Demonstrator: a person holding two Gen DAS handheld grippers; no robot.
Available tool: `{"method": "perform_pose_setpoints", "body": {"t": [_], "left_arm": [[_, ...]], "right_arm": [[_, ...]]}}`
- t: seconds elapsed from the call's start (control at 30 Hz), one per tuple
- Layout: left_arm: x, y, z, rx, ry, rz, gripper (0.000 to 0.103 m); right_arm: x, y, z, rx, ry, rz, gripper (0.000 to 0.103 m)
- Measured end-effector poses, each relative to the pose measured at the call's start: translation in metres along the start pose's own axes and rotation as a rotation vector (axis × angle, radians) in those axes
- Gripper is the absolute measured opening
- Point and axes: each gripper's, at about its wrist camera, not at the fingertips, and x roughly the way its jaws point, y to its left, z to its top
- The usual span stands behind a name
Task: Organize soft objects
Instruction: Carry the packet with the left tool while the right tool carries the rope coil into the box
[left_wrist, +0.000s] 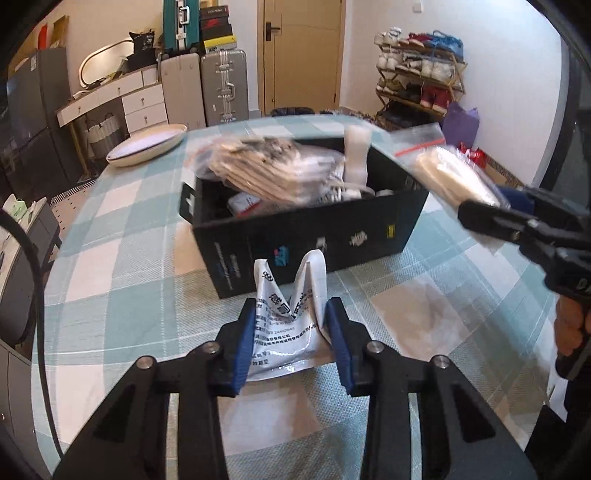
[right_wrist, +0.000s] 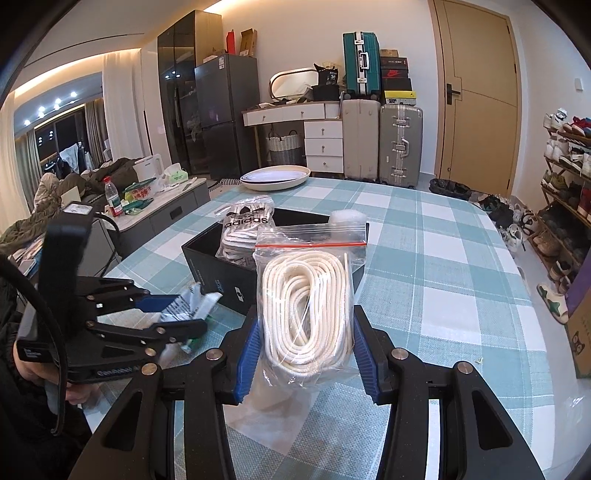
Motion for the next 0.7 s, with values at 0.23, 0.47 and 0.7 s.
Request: {"method": "perform_pose_setpoints", "body": {"t": [0.23, 0.47, 0.7], "left_arm": [[-0.020, 0.023, 0.020, -0.037, -0.082, 0.017, 0.036], [-0.016, 0.037, 0.048, -0.054, -0.120, 0.035, 0.036], [0.001, 0.040, 0.067, -0.049, -0.123, 0.045, 0.036]], "right_arm": [[0.007, 0.000, 0.008, 0.015, -0.006, -0.009, 0.047], [0.024, 0.003, 0.029, -0.009, 0.000, -0.049, 0.047], [0.047, 0.015, 0.051, -0.109, 0.024, -0.104, 0.047]]}}
